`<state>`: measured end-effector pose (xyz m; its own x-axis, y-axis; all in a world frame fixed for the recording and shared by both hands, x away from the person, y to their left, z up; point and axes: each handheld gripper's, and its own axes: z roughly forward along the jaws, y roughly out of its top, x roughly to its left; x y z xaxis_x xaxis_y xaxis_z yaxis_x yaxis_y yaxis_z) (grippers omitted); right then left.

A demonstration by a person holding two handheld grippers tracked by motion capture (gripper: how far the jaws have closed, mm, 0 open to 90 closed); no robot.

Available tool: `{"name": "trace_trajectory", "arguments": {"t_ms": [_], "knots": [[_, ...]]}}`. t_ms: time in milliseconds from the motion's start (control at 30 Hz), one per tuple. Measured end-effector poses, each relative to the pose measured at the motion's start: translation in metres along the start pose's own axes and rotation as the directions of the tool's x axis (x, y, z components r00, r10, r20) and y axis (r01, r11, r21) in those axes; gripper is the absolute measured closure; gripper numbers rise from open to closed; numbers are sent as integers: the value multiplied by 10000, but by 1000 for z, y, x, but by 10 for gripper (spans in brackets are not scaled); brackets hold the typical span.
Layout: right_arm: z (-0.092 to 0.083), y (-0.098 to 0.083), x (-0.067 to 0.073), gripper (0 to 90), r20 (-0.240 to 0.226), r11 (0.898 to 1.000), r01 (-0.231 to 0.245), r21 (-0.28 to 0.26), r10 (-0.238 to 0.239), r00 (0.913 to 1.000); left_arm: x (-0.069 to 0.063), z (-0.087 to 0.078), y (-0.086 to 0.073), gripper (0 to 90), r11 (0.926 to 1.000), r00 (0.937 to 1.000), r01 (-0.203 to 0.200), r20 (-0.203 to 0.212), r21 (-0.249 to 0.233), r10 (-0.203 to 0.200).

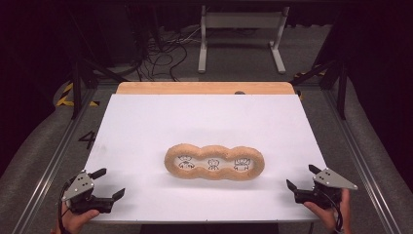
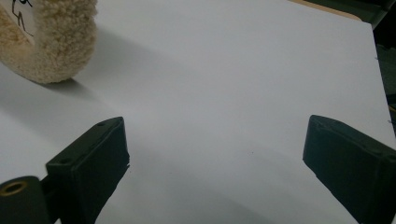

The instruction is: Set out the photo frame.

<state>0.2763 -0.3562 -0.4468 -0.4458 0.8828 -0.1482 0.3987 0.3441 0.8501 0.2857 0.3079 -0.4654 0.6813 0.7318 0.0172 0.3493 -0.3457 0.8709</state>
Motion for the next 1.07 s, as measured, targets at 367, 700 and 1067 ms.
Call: {"name": "trace_trajectory", "arguments": {"t_ms": [367,700,1067], "knots": [[0,1,1,68,16,9999,79,-65,-79,10000,-1,2,0,38,9998,9999,-63,-93,166,64],[0,2,3,69,18,9998,179,-111,-179,9998,0,3,0,37,9998,9999,-104,-104,195,106],[0,2,3,68,23,9998,178,-93,-177,9998,-1,4,1,37,9997,9998,-90,-161,222,94]]}}
